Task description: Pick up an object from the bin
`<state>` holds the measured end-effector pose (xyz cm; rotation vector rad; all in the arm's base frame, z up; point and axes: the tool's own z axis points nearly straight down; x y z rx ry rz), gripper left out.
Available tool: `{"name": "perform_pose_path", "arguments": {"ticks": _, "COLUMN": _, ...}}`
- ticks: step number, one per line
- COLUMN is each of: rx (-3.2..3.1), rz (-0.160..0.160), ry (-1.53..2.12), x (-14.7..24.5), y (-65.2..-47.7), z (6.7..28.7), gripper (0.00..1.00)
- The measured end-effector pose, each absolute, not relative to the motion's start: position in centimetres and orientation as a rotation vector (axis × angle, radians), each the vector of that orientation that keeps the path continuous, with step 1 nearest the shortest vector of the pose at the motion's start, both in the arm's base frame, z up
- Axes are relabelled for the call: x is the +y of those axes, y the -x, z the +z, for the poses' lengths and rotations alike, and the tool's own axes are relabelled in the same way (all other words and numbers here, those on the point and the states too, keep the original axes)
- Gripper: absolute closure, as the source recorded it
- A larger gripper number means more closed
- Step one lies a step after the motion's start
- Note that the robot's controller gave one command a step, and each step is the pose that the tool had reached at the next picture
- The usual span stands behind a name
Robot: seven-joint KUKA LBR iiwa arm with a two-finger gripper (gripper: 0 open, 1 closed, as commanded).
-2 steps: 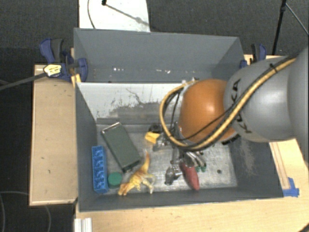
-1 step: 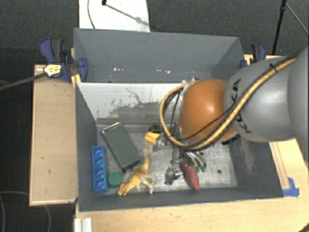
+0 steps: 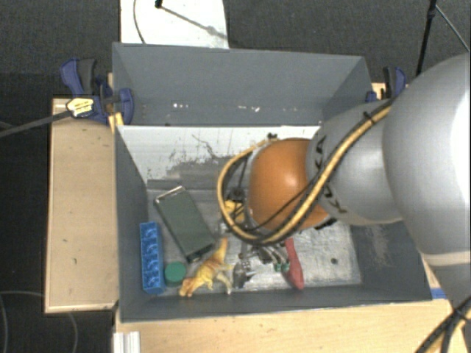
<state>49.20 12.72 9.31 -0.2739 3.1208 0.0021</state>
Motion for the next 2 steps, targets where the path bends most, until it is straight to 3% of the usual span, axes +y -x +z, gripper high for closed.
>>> {"name": "perform_pose_path", "arguments": {"ticks": 1, "rx": 3.125, "rz": 0.001, "ry": 0.326, "x": 13.04, "y": -53.84, "z": 7.11, "gripper": 1.0}}
{"name": "perform_pose_path", "arguments": {"ticks": 2, "rx": 3.125, "rz": 0.001, "ry": 0.326, "x": 13.04, "y": -53.84, "z": 7.12, "gripper": 1.0}}
